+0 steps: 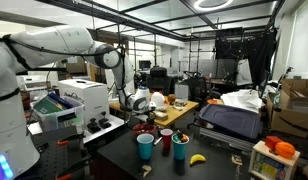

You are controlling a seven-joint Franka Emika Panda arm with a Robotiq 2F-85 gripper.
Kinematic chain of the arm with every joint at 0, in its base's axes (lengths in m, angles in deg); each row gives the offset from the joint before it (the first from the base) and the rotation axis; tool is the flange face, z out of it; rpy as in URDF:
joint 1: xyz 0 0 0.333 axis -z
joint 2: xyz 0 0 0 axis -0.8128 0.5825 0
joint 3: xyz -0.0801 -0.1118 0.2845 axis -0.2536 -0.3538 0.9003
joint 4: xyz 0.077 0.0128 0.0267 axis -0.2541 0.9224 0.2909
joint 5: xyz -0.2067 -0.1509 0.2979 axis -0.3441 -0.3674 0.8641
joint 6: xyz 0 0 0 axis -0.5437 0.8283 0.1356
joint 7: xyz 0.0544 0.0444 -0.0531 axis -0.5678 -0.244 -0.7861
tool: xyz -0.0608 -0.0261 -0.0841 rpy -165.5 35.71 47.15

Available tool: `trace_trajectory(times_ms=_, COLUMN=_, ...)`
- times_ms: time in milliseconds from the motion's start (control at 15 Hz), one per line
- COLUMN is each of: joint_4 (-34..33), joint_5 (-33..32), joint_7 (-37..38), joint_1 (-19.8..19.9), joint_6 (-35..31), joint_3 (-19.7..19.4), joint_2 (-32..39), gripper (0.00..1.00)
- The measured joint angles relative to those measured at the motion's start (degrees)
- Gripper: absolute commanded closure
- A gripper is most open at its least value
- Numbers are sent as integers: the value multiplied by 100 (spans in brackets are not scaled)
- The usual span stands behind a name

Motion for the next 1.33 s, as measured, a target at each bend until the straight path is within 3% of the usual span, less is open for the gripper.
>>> trace_trajectory(times_ms=733, joint_4=177, joint_5=260, joint_7=288, joint_1=114, joint_6=-299, joint_3=87, joint_2=-46, gripper=0)
trace_trajectory(times_ms=1333, joint_4=1722, joint_5=268, joint_7=366, joint_1=391, joint_6=-465, joint_3=67, joint_2=-866, gripper=0)
